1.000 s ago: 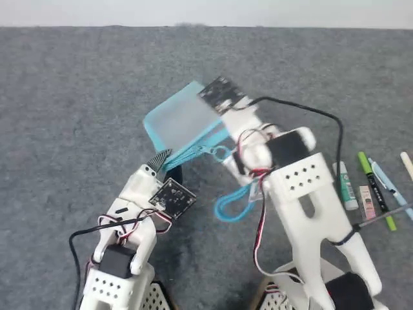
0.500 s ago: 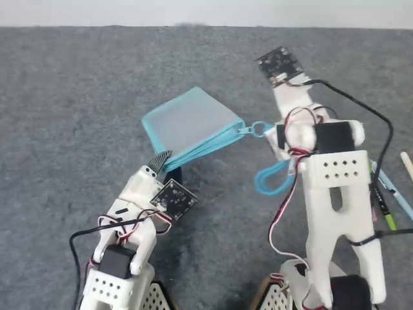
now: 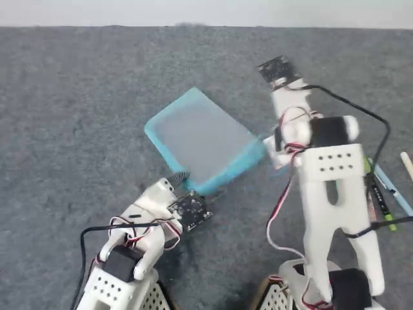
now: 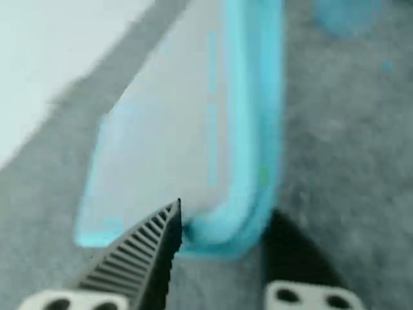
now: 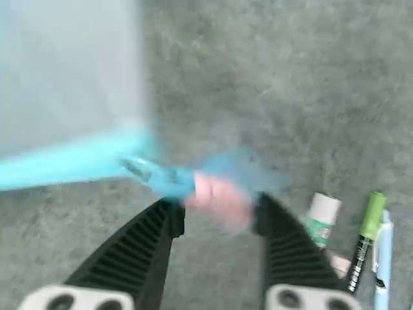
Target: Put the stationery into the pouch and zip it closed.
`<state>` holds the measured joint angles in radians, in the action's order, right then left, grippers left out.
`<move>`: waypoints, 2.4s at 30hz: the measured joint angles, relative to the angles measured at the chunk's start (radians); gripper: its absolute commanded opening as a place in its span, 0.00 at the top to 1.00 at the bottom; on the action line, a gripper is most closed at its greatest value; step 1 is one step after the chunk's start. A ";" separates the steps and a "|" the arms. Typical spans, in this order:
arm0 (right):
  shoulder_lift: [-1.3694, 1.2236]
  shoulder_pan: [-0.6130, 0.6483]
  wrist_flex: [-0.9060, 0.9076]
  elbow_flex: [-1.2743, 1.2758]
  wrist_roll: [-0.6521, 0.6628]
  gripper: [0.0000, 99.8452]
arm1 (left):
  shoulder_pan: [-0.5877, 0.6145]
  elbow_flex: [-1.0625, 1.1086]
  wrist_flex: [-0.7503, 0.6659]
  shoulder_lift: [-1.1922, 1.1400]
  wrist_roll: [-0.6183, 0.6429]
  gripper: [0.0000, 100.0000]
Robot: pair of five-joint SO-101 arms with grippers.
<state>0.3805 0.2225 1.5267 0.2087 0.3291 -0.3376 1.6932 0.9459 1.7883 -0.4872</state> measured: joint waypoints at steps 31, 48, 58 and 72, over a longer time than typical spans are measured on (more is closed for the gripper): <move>-0.381 -0.031 -0.445 0.224 0.071 0.76 | 0.436 0.000 0.186 0.000 0.000 0.74; -0.919 0.176 -0.381 -0.377 0.061 0.76 | 0.436 0.000 0.186 0.000 0.000 0.74; -0.927 0.068 -0.256 -0.373 0.058 0.87 | 0.436 0.000 0.186 0.000 0.000 0.74; -0.506 -0.026 -0.382 0.221 0.071 0.88 | 0.436 0.000 0.186 0.000 0.000 0.74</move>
<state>-0.1258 0.1964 1.1446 0.4296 0.3997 0.0982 1.6932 1.1316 1.7883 -0.4872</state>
